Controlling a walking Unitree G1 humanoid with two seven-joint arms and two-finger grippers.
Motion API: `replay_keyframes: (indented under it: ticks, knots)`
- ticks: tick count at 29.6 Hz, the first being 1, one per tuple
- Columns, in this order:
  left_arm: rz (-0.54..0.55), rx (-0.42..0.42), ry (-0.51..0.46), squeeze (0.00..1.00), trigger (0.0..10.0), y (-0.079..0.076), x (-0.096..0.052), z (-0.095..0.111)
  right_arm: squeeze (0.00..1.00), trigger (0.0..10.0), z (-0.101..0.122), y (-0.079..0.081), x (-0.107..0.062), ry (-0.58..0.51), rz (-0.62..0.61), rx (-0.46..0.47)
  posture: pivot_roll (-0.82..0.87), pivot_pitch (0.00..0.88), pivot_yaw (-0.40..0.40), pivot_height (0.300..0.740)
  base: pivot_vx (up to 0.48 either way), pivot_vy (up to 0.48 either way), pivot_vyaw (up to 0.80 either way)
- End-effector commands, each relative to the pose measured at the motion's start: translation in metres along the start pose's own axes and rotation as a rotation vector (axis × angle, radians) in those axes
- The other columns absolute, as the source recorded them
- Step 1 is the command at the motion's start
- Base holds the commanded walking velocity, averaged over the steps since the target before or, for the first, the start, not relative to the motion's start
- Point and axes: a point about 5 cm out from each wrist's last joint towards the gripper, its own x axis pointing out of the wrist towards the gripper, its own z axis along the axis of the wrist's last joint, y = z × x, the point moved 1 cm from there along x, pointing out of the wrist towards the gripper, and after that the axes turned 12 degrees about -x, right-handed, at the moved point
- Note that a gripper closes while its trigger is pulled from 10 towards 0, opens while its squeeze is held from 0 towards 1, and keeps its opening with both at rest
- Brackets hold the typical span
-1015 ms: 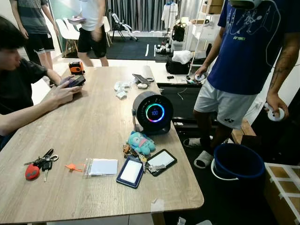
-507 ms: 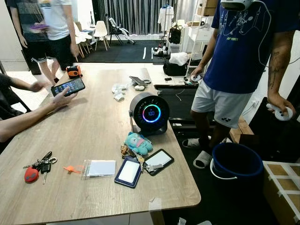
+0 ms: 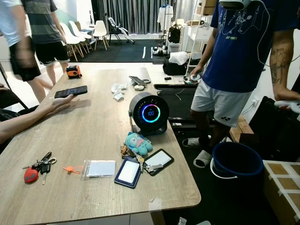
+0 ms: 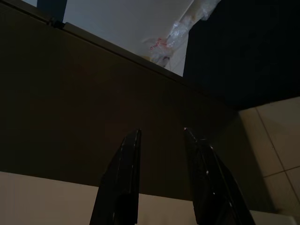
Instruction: Hang keys on a hook
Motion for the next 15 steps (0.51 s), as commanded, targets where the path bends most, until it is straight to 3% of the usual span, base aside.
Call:
replay_keyframes:
  ticks: [1,3,4,5,8,9,10,11,12,13,15]
  knots:
    - [0.048,-0.066,-0.019,0.0,10.0,0.009,0.011,0.018,0.0,10.0,-0.003,0.001,-0.002,0.009,-0.004,0.014,0.01,0.085,0.059,0.74,0.0,0.0,0.0]
    - [0.05,-0.239,-0.067,0.0,10.0,0.012,0.017,0.057,0.0,10.0,-0.002,0.002,-0.001,0.006,-0.002,0.014,0.01,0.087,0.061,0.74,0.0,0.0,0.0]
    - [-0.012,-0.334,-0.108,0.0,10.0,0.007,0.014,0.08,0.0,10.0,-0.002,0.002,-0.001,0.005,-0.002,0.014,0.01,0.089,0.061,0.74,0.0,0.0,0.0]
    - [-0.012,-0.334,-0.108,0.0,10.0,0.007,0.014,0.08,0.0,10.0,-0.002,0.002,-0.001,0.005,-0.002,0.014,0.01,0.089,0.061,0.74,0.0,0.0,0.0]
    - [-0.225,-0.5,-0.259,0.0,10.0,-0.007,-0.003,0.136,0.0,10.0,-0.003,0.002,-0.001,0.005,-0.001,0.014,0.02,0.092,0.061,0.74,0.0,0.0,0.0]
    - [-0.225,-0.5,-0.259,0.0,10.0,-0.007,-0.003,0.136,0.0,10.0,-0.003,0.002,-0.001,0.005,-0.001,0.014,0.02,0.092,0.061,0.74,0.0,0.0,0.0]
    - [-0.323,-0.554,-0.318,0.0,10.0,-0.013,-0.015,0.16,0.0,10.0,-0.003,0.002,-0.002,0.007,0.001,0.014,0.02,0.092,0.06,0.74,0.0,0.0,0.0]
    - [-0.323,-0.554,-0.318,0.0,10.0,-0.013,-0.015,0.16,0.0,10.0,-0.003,0.002,-0.002,0.007,0.001,0.014,0.02,0.092,0.06,0.74,0.0,0.0,0.0]
    - [-0.44,-0.592,-0.381,0.0,10.0,-0.019,-0.029,0.183,0.0,10.0,-0.004,0.003,-0.002,0.008,0.002,0.013,0.02,0.094,0.06,0.74,0.0,0.0,0.0]
    - [-0.44,-0.592,-0.381,0.0,10.0,-0.019,-0.029,0.183,0.0,10.0,-0.004,0.003,-0.002,0.008,0.002,0.013,0.02,0.094,0.06,0.74,0.0,0.0,0.0]
    - [-0.598,-0.609,-0.451,0.0,10.0,-0.026,-0.048,0.208,0.0,10.0,-0.004,0.002,-0.002,0.008,0.002,0.013,0.02,0.096,0.062,0.74,0.0,0.0,0.0]
